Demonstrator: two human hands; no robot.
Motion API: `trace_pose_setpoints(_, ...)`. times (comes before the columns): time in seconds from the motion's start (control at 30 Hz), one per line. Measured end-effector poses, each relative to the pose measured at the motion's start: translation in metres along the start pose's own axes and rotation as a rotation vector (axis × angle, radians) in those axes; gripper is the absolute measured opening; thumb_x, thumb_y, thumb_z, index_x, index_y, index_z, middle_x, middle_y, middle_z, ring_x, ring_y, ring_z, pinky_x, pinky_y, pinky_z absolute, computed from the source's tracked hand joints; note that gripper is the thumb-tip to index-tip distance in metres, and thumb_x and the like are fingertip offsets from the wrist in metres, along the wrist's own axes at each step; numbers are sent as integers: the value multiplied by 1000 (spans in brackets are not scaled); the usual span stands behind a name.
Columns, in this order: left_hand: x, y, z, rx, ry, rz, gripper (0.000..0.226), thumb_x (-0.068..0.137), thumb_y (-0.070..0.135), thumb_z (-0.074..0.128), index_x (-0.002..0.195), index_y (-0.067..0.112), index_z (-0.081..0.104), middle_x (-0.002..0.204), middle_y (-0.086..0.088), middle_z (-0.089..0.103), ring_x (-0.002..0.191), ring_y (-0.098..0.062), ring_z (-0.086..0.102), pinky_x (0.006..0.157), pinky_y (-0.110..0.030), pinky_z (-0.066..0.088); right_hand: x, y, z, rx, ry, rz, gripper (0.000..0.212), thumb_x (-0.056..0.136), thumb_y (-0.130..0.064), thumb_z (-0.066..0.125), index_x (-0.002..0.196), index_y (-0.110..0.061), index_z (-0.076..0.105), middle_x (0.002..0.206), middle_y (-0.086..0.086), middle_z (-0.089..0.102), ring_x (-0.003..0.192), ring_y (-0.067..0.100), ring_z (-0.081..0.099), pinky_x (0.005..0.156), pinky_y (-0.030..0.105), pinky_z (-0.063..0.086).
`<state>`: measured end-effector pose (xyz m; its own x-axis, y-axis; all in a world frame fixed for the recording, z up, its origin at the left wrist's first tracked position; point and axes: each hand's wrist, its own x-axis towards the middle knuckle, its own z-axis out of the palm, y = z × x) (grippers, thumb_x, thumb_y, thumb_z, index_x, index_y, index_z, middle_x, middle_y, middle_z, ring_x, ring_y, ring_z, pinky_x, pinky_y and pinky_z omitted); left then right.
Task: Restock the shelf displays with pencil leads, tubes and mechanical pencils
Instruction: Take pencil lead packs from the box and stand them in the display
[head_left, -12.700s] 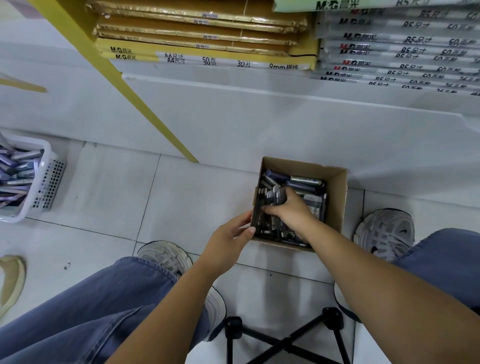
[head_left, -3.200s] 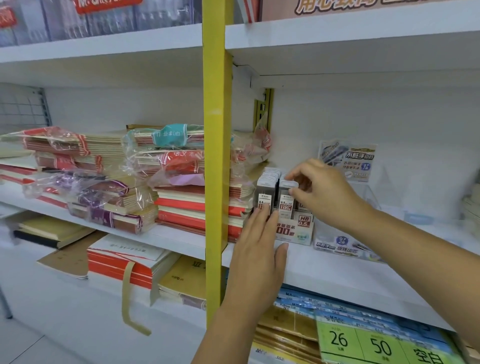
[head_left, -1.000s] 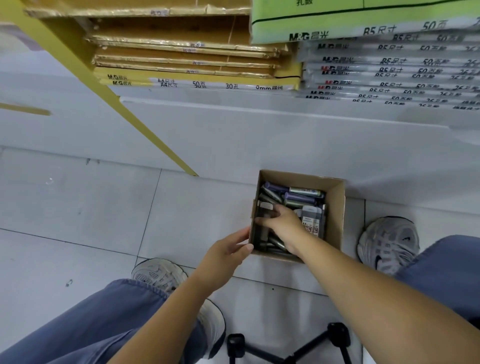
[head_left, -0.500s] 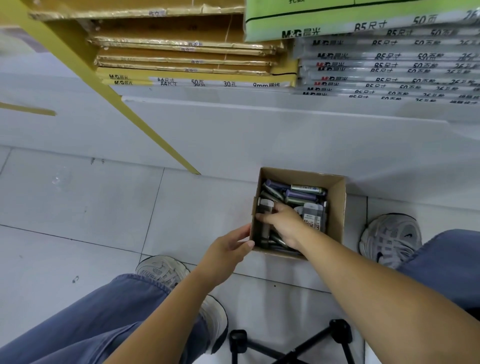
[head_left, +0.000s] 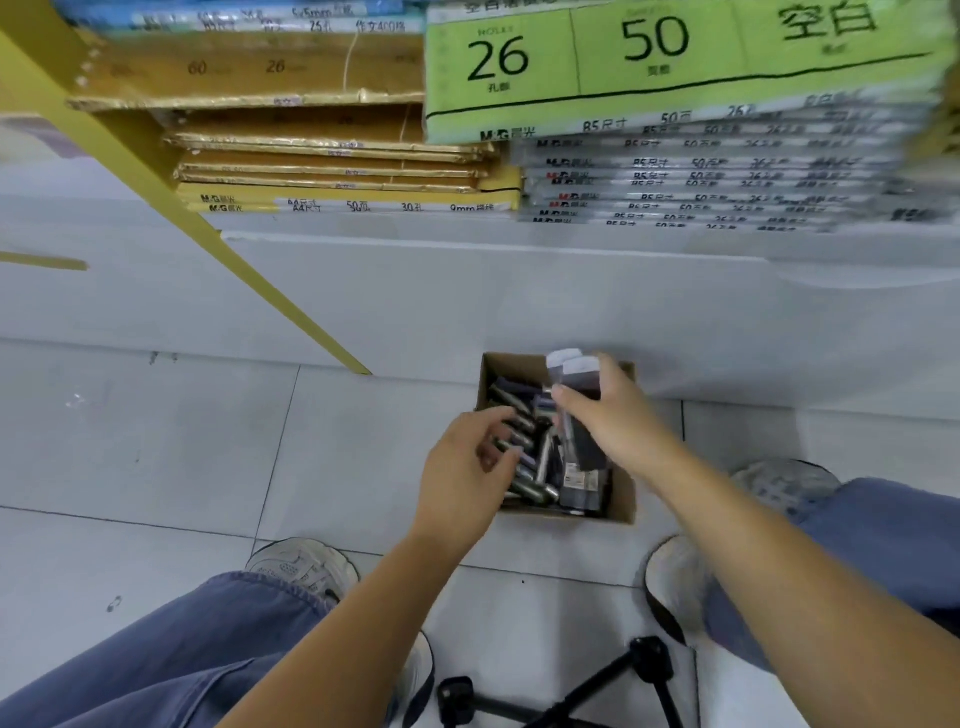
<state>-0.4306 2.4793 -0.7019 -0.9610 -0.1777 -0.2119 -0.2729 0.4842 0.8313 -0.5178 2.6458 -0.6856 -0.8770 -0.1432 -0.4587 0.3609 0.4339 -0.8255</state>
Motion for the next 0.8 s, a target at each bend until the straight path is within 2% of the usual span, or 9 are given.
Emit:
trace_pose_setpoints(0.1, 20, 10, 28, -42, -302, -244, 56, 90, 22, 72, 142, 19, 52, 119, 5, 63, 89, 0, 57, 78, -9, 44, -12, 7, -50, -103, 193, 9, 20, 88, -32, 64, 99, -33, 47, 93, -12, 60, 83, 9, 57, 68, 30, 42)
trace_pose_setpoints(0.17, 32, 8, 45, -21, -435, -389, 73, 90, 27, 73, 152, 17, 36, 142, -3, 54, 112, -11, 56, 93, -22, 46, -17, 23, -68, -108, 194, 99, 22, 89, -29, 65, 100, -33, 46, 95, -9, 57, 81, 9, 54, 66, 28, 38)
trace_pose_setpoints(0.23, 44, 3, 58, -1, -482, -450, 82, 89, 29, 75, 155, 14, 28, 150, -7, 47, 130, -22, 51, 105, -30, 42, -19, 40, -73, -90, 143, 194, 24, 89, -27, 66, 104, -29, 48, 98, -6, 58, 83, 8, 55, 69, 26, 40)
trace_pose_setpoints(0.33, 53, -7, 74, -3, -487, -468, 80, 86, 27, 78, 151, 12, 34, 143, -7, 54, 126, -23, 54, 98, -27, 42, -22, 59, -64, -20, 63, 275, 33, 87, -26, 69, 115, -21, 52, 104, -2, 63, 94, 16, 61, 81, 31, 48)
trace_pose_setpoints(0.47, 55, -15, 92, -25, -398, -451, 68, 82, 24, 82, 140, 13, 49, 131, -6, 59, 116, -22, 58, 98, -32, 49, -23, 71, -55, 87, 50, 306, 35, 85, -24, 72, 114, -19, 54, 104, -1, 64, 94, 14, 61, 76, 28, 49)
trace_pose_setpoints(0.57, 56, -12, 101, -77, -383, -474, 61, 79, 20, 84, 131, 11, 54, 117, -1, 60, 105, -18, 58, 93, -31, 51, -20, 78, -57, 159, 31, 327, 37, 84, -23, 73, 115, -20, 55, 107, 0, 66, 100, 17, 63, 89, 37, 52)
trace_pose_setpoints(0.63, 60, -9, 106, -107, -392, -459, 52, 79, 17, 84, 124, 7, 60, 109, -1, 67, 101, -19, 64, 92, -34, 54, -19, 82, -57, 162, 16, 330, 35, 84, -25, 73, 114, -24, 54, 107, -1, 66, 100, 16, 62, 87, 36, 52)
trace_pose_setpoints(0.73, 66, -2, 110, -57, -439, -393, 44, 81, 20, 82, 121, 10, 66, 114, -6, 71, 104, -22, 67, 94, -41, 55, -17, 83, -57, 169, 24, 311, 26, 84, -27, 73, 103, -32, 54, 106, -5, 66, 98, 12, 62, 80, 30, 50)
trace_pose_setpoints(0.8, 65, -1, 111, -81, -480, -395, 49, 82, 18, 81, 127, 11, 61, 120, -6, 68, 108, -23, 66, 98, -41, 54, -17, 85, -58, 170, 25, 314, 25, 84, -28, 72, 100, -34, 54, 106, -5, 66, 99, 12, 61, 84, 32, 51)
